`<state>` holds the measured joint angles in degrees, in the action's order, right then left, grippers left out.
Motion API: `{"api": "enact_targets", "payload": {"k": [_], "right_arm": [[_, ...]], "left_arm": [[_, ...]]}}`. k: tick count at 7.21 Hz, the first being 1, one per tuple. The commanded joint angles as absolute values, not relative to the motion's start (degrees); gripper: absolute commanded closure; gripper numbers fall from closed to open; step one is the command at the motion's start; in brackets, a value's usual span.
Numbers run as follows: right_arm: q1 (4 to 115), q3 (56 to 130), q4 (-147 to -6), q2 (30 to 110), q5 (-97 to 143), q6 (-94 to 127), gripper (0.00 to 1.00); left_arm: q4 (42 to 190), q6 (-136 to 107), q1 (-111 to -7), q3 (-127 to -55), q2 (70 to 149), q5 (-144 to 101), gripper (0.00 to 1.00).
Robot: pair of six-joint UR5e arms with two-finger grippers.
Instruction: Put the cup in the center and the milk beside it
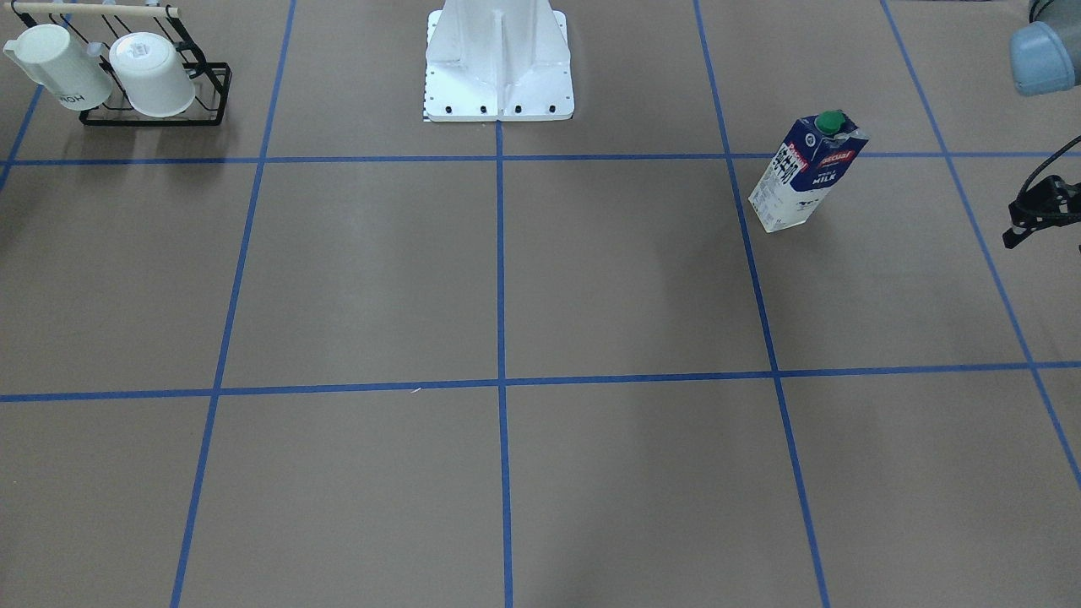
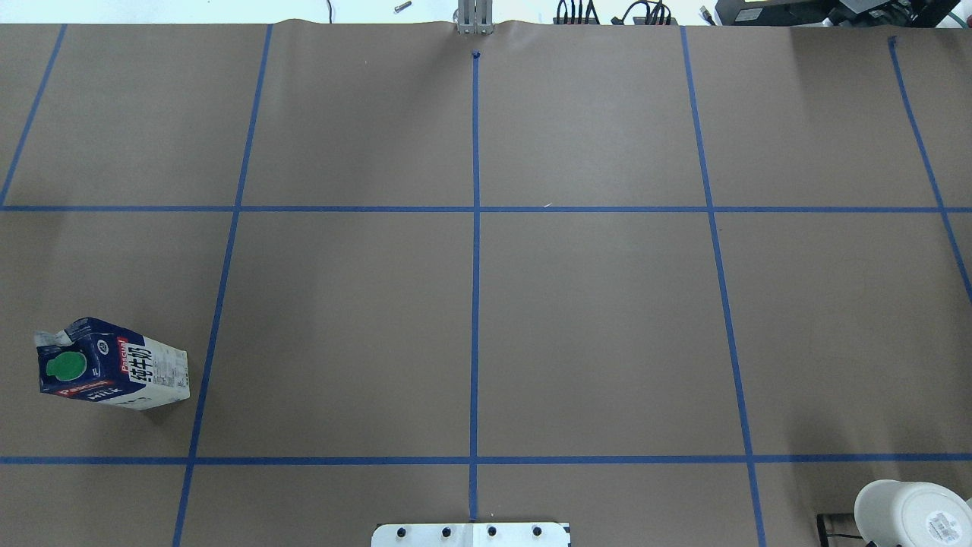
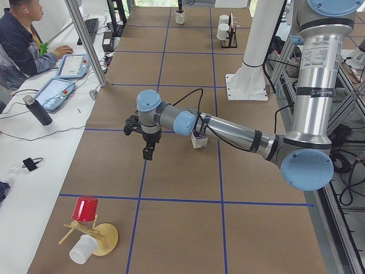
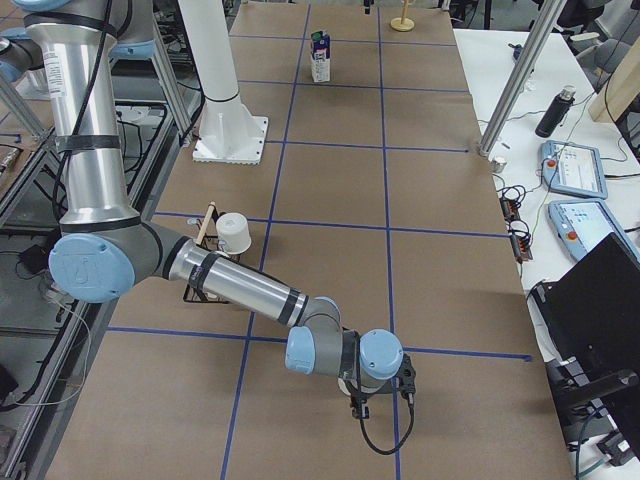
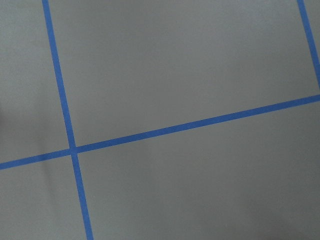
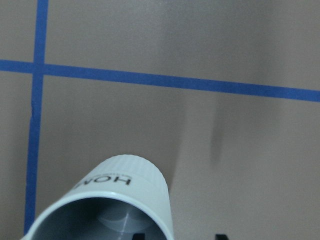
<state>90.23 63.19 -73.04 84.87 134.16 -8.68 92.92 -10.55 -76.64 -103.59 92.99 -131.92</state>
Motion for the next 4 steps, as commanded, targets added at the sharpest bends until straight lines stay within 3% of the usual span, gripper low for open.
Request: {"api": "enact_targets", "payload": {"k": [1, 2, 4], "right_arm": [[90.2, 63.5, -73.1, 84.2, 135.2, -8.6, 1.0], [90.2, 65.6, -73.0, 83.9, 137.6, -8.2, 1.0], [86.7, 80.0, -76.5, 84.1, 139.0, -2.9, 1.0]], "left_arm": [[92.9, -10.5, -76.6, -103.5, 93.0, -131.9, 0.02], [93.0, -10.5, -76.6, -103.7, 92.9, -131.9, 0.02], [93.1, -10.5, -76.6, -103.7, 92.5, -132.0, 0.02]]}}
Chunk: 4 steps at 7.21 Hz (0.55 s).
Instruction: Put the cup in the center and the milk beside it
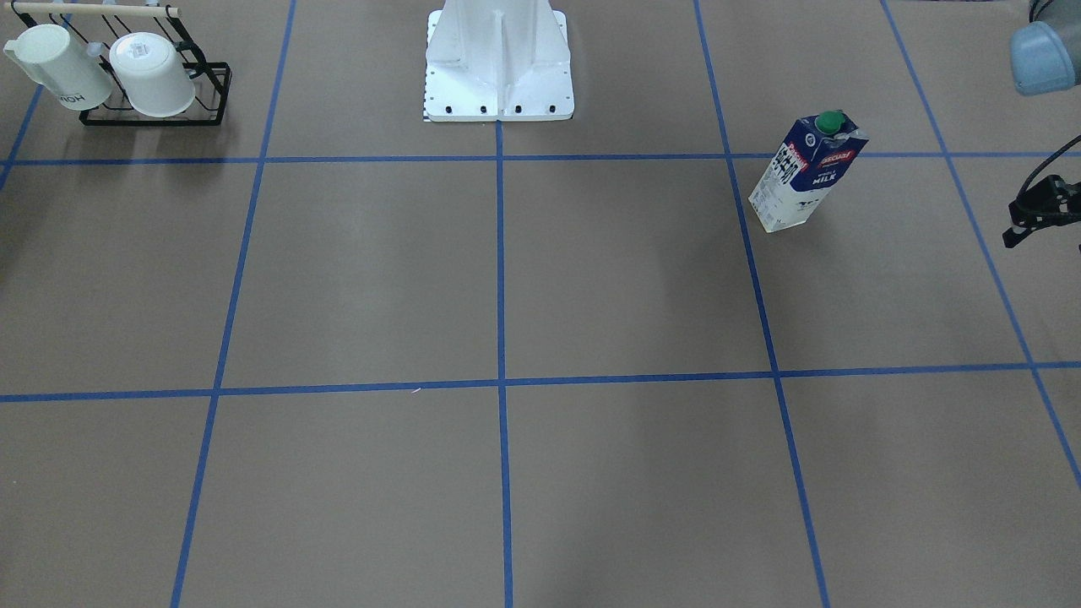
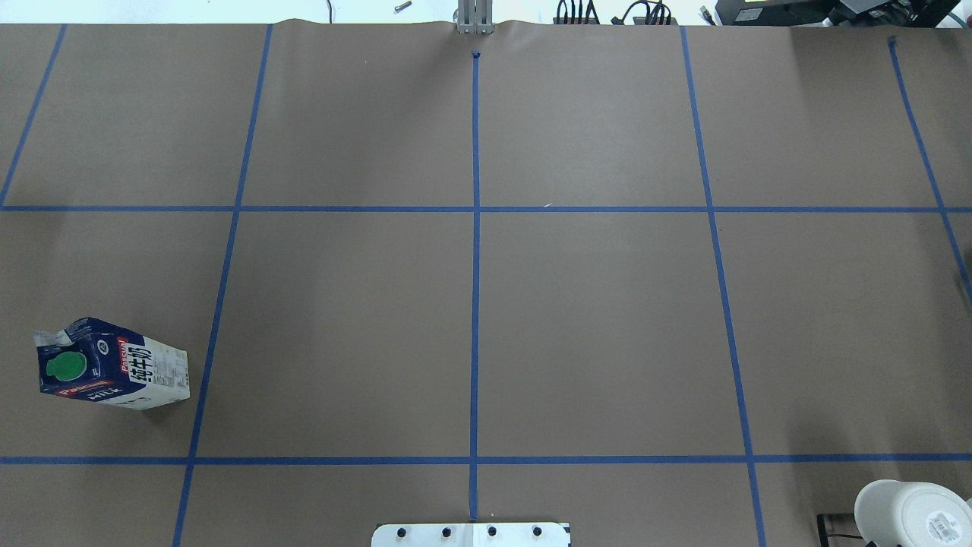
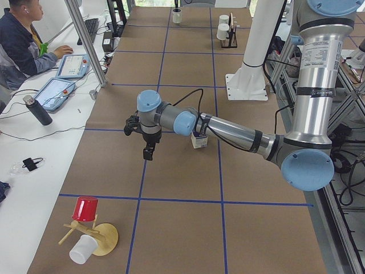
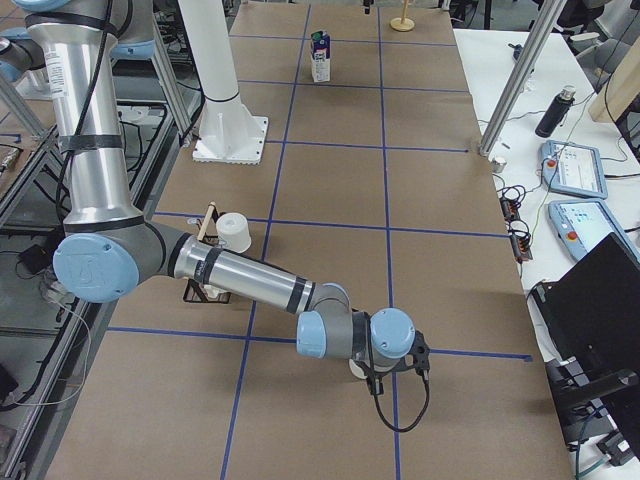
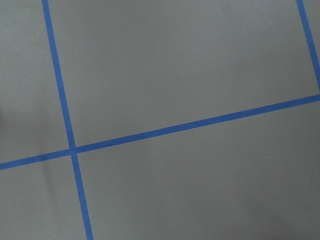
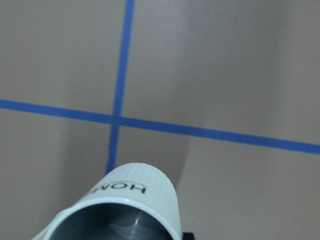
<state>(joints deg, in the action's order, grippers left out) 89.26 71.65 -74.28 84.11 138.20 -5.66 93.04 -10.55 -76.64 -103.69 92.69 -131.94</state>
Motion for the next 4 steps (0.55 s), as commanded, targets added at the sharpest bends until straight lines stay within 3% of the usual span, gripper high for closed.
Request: {"api": "enact_targets", "payload": {"k": [1, 2, 4], "right_arm": [[81.1, 89.9, -81.1, 83.9, 138.5, 2.0, 1.0], [75.6, 97.5, -82.1, 82.9, 138.3, 14.6, 1.0], [61.6, 101.7, -82.4, 73.4, 132.8, 46.3, 1.0]], "left_arm": [[93.2, -10.5, -76.6, -103.8, 92.5, -132.0, 0.02], [93.2, -10.5, -76.6, -103.8, 92.5, -132.0, 0.02], [93.2, -10.5, -76.6, -103.7, 92.4, -132.0, 0.02]]}}
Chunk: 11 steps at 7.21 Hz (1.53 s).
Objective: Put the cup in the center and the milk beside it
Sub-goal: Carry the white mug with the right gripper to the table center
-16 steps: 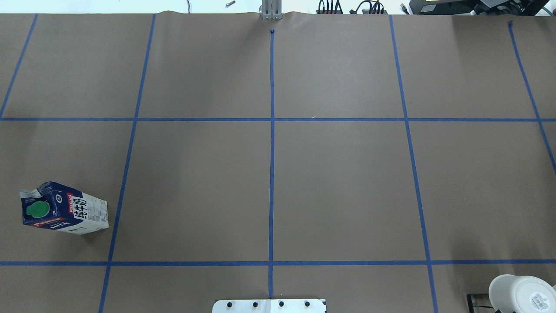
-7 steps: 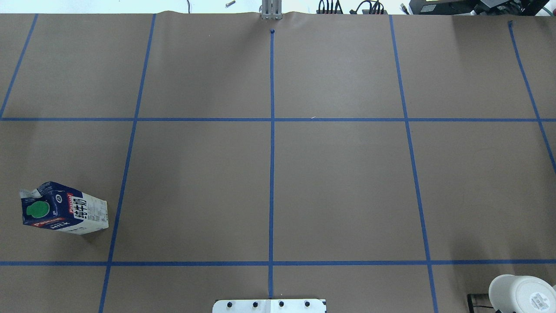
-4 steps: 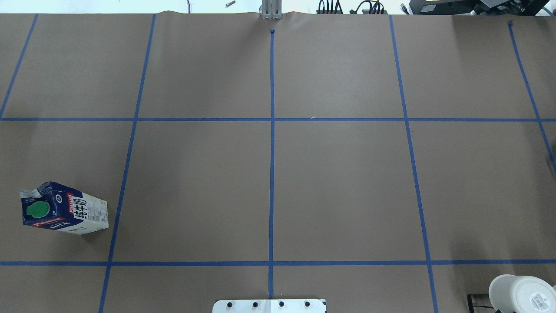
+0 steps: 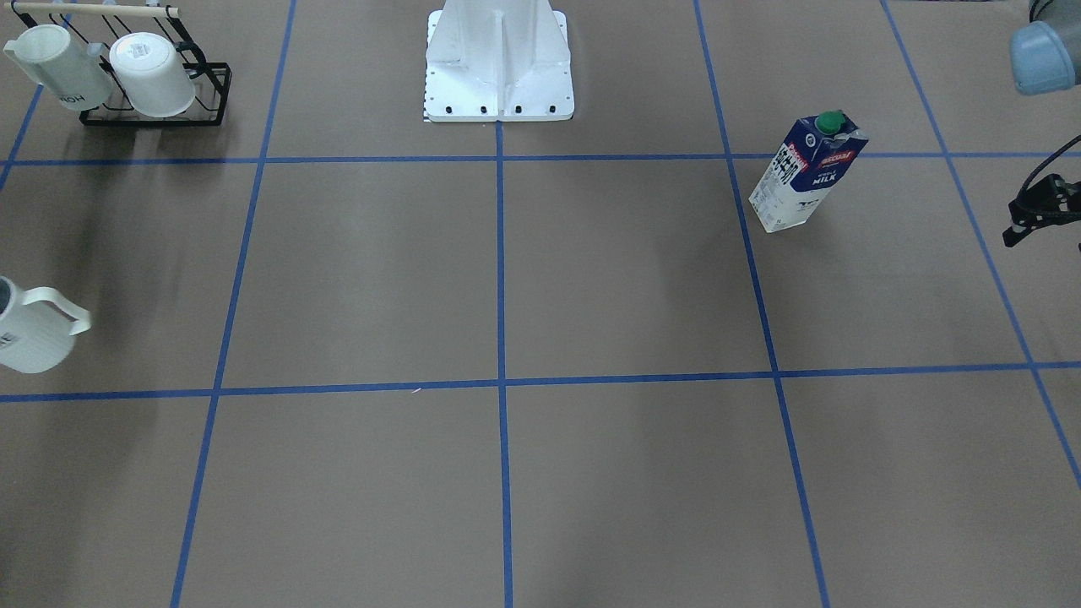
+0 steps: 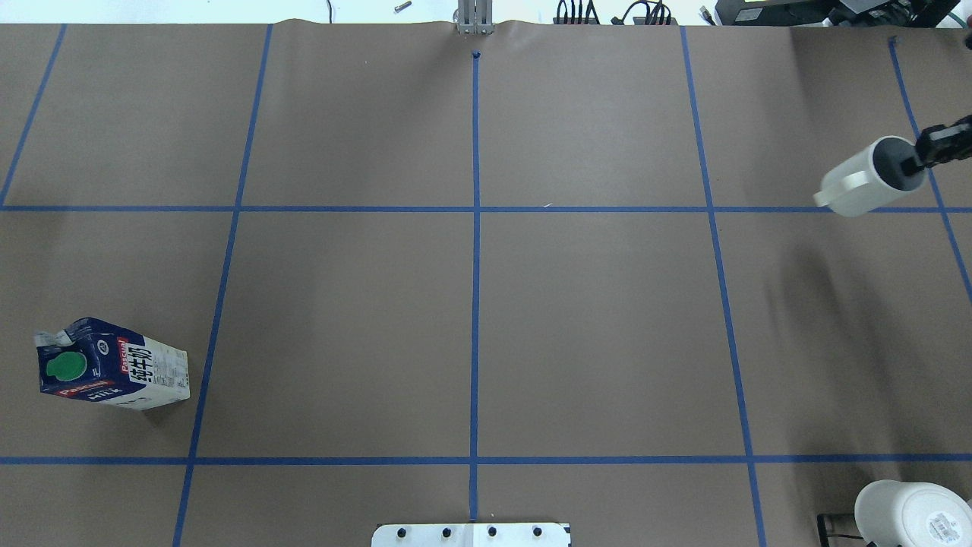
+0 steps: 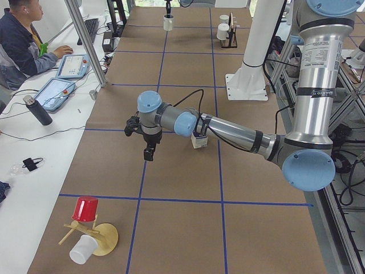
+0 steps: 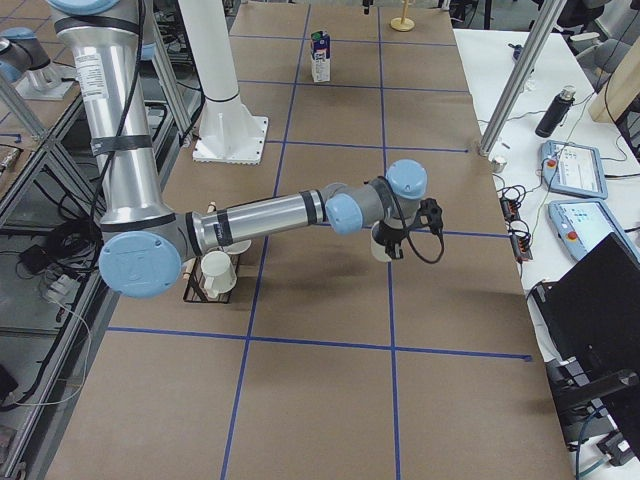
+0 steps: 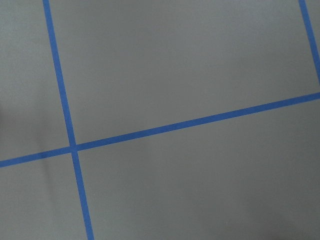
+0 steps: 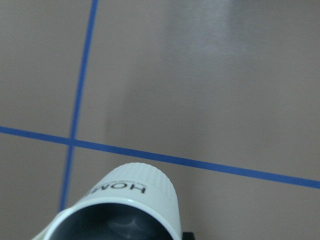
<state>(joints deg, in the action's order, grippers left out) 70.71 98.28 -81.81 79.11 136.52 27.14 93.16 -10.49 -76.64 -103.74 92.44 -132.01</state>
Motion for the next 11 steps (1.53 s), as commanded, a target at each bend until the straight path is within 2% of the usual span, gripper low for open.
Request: {"api": "enact_targets", "payload": {"k": [1, 2, 4, 6, 8, 9, 11], "right_arm": [[53.9, 101.2, -86.8, 65.6, 127.6, 58.8, 1.0], [50.0, 101.0, -92.9, 59.3, 123.3, 61.2, 1.0], [44.5, 98.5, -93.5, 53.3, 120.3, 61.6, 1.0], [41.8, 92.0, -92.9, 48.2, 118.7, 42.1, 1.0], [41.6, 82.2, -92.0, 39.8, 118.9, 39.8, 1.0], [41.2, 77.9, -89.7, 37.6, 119.0, 40.2, 1.0], [40.3, 74.0, -84.0, 37.6, 119.2, 40.0, 1.0]], "left_arm": [[93.2, -10.5, -76.6, -104.2, 92.3, -132.0, 0.02], [93.1, -10.5, -76.6, -104.5, 92.2, -132.0, 0.02], [93.2, -10.5, -76.6, -104.7, 91.4, -132.0, 0.02], [93.2, -10.5, -76.7, -105.6, 90.6, -132.4, 0.02], [93.2, -10.5, -76.7, -105.5, 90.5, -134.0, 0.02], [93.2, -10.4, -76.7, -105.8, 90.6, -134.2, 0.02], [93.2, -10.5, -76.6, -105.8, 90.6, -134.2, 0.02]]}}
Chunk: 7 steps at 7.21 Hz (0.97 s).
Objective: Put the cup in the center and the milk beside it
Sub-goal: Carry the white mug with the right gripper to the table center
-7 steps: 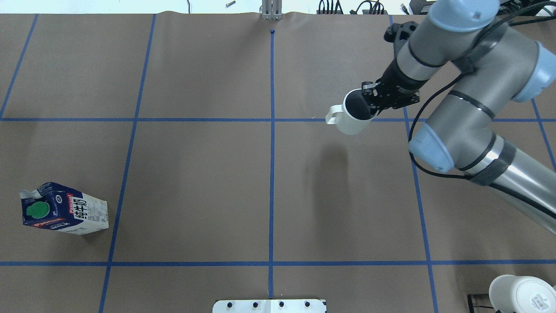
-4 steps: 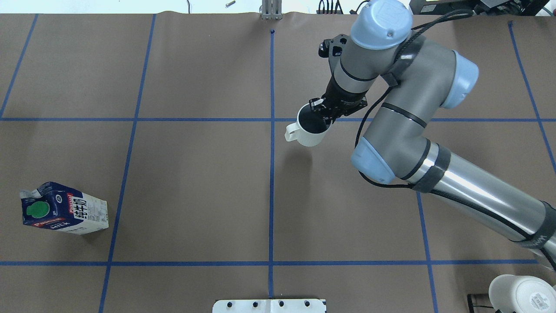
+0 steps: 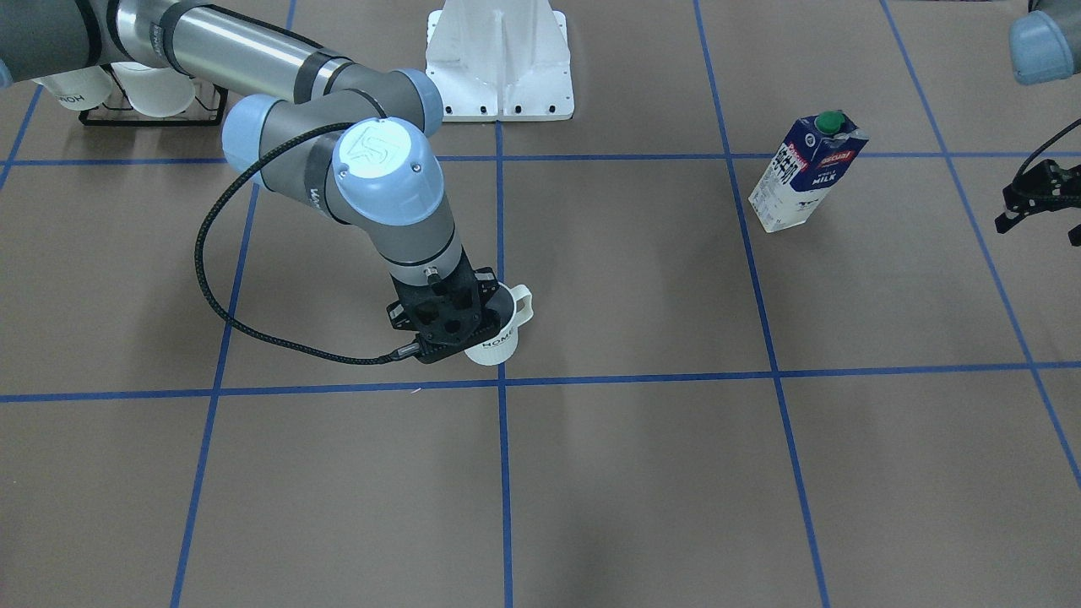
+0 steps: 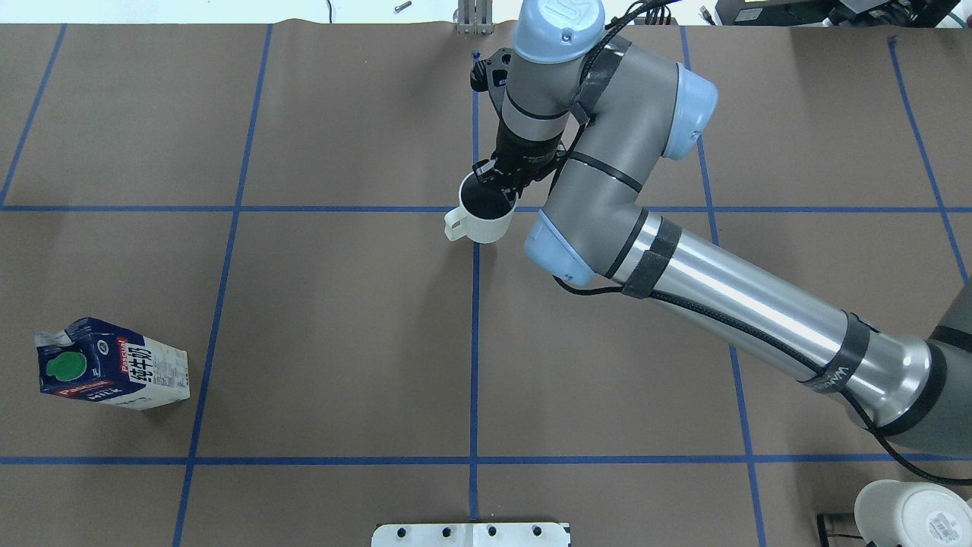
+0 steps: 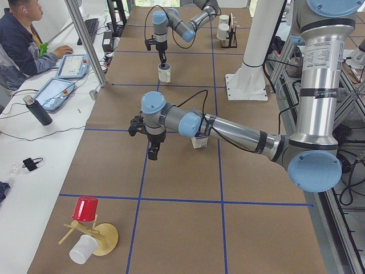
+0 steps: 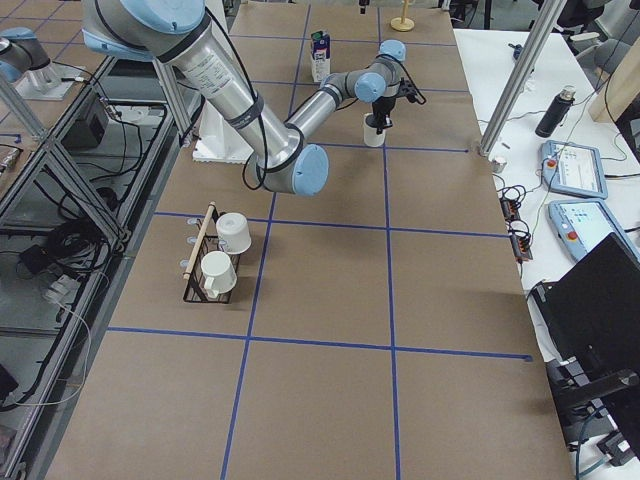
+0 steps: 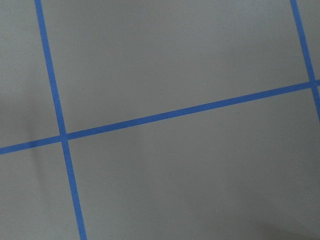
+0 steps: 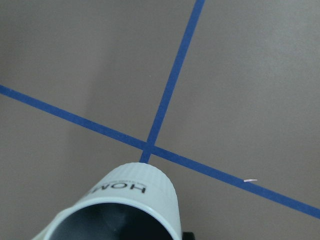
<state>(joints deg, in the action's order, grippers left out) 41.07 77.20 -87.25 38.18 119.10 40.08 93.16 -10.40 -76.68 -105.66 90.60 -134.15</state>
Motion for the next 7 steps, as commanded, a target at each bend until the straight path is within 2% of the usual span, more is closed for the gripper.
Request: {"api": "enact_targets", "payload": {"k": [1, 3, 4, 7], "right_arm": [[40.2, 72.1, -81.4, 37.4, 119.3, 39.9, 1.0], [40.1, 71.9, -80.9, 37.4, 119.4, 39.8, 1.0], [40.1, 71.5, -80.9, 36.6, 119.4, 40.2, 0.01], [40.3, 71.6, -80.9, 35.9, 119.5, 39.6, 0.0]], "left_arm": [[93.2, -10.5, -76.7, -105.9, 90.6, -134.2, 0.02], [93.2, -10.5, -76.6, -105.6, 90.7, -134.2, 0.02], [93.2, -10.4, -76.6, -105.6, 90.7, -134.2, 0.02], [93.1, -11.9, -76.6, -105.8, 90.7, -137.4, 0.02]]}}
